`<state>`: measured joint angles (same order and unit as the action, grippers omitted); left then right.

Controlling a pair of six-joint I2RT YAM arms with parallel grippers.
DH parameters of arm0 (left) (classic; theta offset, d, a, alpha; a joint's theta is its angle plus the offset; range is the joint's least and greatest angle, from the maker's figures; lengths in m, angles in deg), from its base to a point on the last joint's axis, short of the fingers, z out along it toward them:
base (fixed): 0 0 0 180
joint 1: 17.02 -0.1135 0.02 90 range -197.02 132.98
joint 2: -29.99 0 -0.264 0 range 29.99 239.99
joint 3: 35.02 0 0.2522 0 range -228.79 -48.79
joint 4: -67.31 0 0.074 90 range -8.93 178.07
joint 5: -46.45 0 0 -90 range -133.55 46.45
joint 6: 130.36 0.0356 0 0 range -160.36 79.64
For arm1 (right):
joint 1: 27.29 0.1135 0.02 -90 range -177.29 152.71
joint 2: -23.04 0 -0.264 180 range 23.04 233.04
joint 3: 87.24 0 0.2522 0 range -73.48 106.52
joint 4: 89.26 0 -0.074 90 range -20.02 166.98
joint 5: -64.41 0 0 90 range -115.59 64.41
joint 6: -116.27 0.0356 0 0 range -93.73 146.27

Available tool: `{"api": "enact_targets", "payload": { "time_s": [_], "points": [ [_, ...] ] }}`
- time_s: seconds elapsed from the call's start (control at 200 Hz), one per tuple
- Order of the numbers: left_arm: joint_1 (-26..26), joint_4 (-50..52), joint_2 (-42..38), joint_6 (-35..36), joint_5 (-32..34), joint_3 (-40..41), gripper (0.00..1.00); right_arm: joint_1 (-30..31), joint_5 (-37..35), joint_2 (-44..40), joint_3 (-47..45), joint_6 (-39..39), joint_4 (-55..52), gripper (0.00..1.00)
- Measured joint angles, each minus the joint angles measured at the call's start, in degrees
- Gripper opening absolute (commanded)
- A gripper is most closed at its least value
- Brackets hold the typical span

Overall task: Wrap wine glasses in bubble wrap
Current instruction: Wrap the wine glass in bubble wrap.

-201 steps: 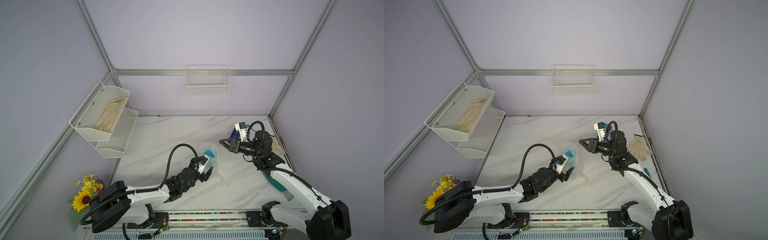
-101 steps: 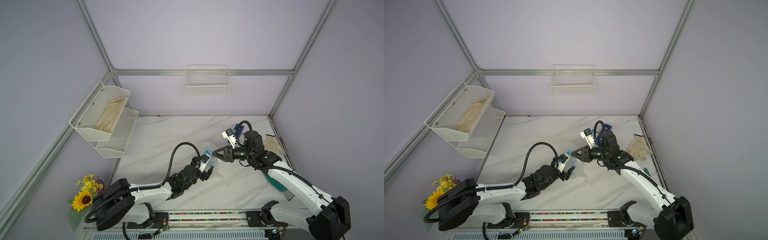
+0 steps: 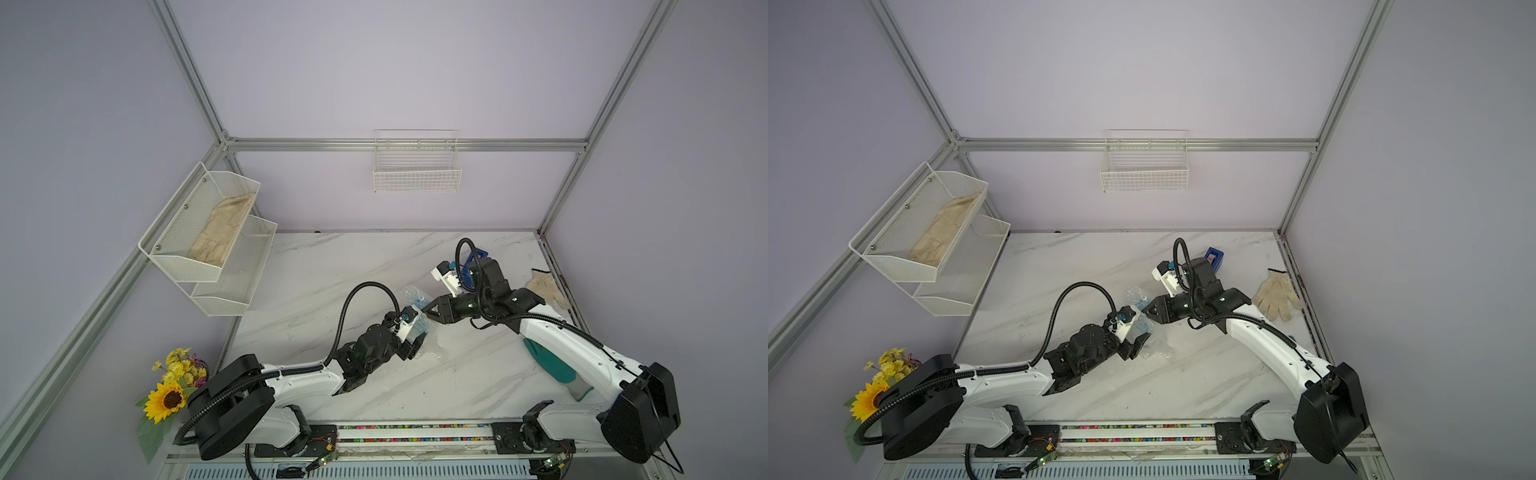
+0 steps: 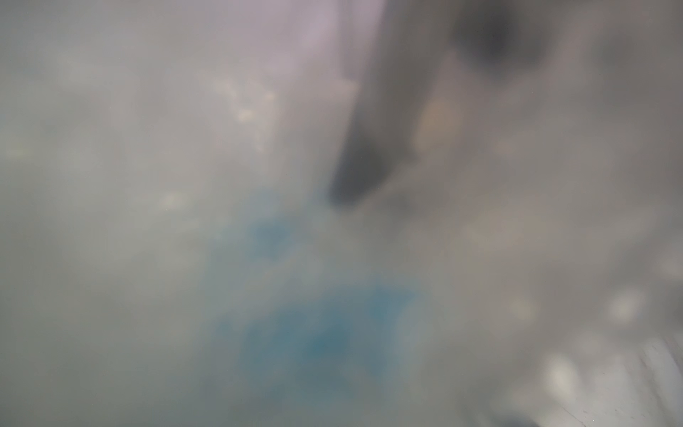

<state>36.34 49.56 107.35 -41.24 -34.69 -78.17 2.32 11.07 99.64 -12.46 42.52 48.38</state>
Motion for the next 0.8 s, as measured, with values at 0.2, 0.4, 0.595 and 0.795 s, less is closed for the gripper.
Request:
{"api": "enact_targets", "payload": {
  "time_s": [0.2, 0.4, 0.595, 0.795],
  "points": [
    [-1.3, 1.3, 0.0, -0.3, -3.1, 0.0, 0.98, 0.8, -3.3, 3.6, 2.8, -0.4, -3.0, 0.30],
    [-2.4, 7.0, -2.4, -1.5, -5.8, -0.1, 1.00, 1.0, -5.6, 5.8, 4.6, -0.3, -3.9, 0.29],
    [-6.2, 11.8, -11.1, -3.5, -7.8, -0.3, 0.97, 1.0, -5.7, 6.0, 4.6, -0.1, -4.0, 0.28],
    [-11.8, 14.3, -16.4, -5.7, -13.0, -1.6, 0.64, 1.0, -5.5, 6.0, 4.5, 0.4, -3.8, 0.26]
  ]
}}
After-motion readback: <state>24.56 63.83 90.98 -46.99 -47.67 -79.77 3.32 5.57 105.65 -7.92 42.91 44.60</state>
